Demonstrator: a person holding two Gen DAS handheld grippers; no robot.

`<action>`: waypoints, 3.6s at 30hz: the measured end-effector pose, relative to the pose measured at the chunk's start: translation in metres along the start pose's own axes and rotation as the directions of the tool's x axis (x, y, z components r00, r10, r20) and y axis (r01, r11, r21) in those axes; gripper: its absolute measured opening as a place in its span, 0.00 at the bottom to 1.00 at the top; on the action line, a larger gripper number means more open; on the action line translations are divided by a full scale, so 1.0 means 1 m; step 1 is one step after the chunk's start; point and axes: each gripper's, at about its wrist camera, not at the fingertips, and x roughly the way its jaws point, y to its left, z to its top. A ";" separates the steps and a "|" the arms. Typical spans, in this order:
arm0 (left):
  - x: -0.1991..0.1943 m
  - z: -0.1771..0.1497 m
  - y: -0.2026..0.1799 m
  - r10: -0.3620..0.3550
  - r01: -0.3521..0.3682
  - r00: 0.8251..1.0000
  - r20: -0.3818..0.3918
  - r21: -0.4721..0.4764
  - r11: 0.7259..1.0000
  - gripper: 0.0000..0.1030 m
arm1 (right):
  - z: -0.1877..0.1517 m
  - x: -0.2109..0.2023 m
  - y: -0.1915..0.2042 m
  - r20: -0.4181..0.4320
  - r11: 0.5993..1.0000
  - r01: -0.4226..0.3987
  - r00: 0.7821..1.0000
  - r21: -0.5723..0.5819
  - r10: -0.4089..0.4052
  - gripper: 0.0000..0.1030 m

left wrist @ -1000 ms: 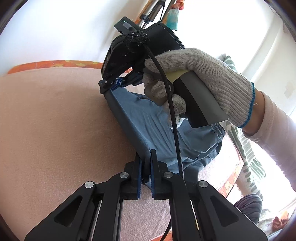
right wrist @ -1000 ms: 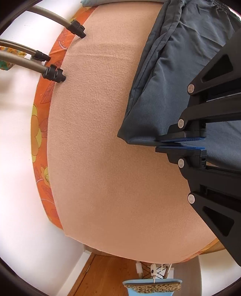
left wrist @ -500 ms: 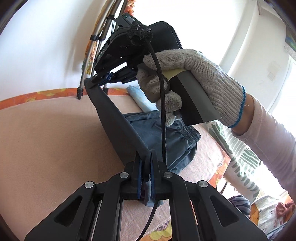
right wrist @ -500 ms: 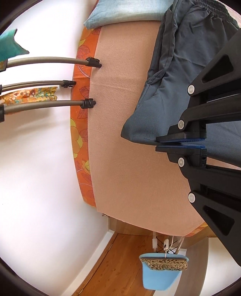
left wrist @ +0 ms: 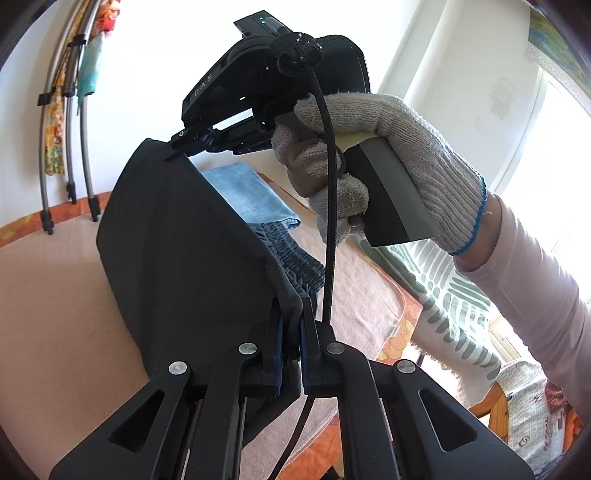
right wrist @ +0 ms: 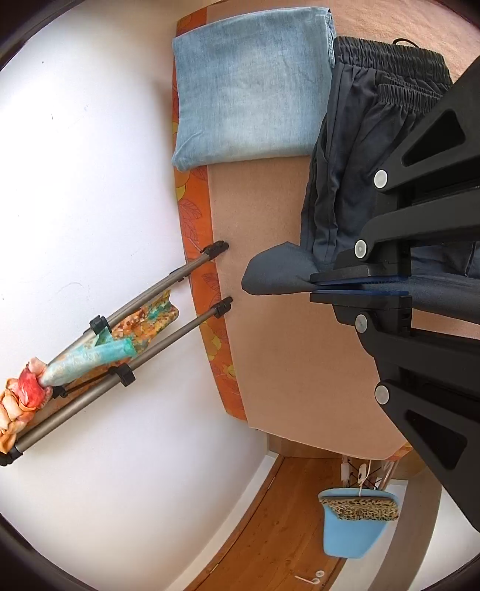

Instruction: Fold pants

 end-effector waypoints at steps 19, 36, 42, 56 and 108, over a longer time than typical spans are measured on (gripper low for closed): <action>0.167 0.004 -0.057 -0.145 0.153 0.977 -0.158 0.035 0.988 0.06 | -0.033 -0.014 -0.217 0.060 0.979 0.052 0.996 0.199 -0.065 0.00; 0.198 -0.005 -0.082 -0.113 0.125 0.972 -0.205 0.045 0.991 0.14 | -0.042 -0.010 -0.251 0.079 0.967 0.179 0.977 0.180 -0.196 0.31; 0.170 -0.007 -0.094 -0.134 0.146 0.968 -0.210 0.042 0.988 0.22 | -0.049 -0.057 -0.236 0.158 0.960 0.242 0.952 0.141 -0.263 0.53; 0.019 -0.032 -0.070 -0.113 0.111 0.984 -0.138 -0.025 0.994 0.47 | -0.120 -0.164 -0.184 0.336 0.968 0.239 0.907 0.081 -0.252 0.63; 0.127 -0.007 0.118 -0.006 -0.038 0.992 -0.123 -0.353 0.935 0.03 | -0.137 0.023 -0.300 0.083 0.950 -0.271 0.962 0.157 0.260 0.31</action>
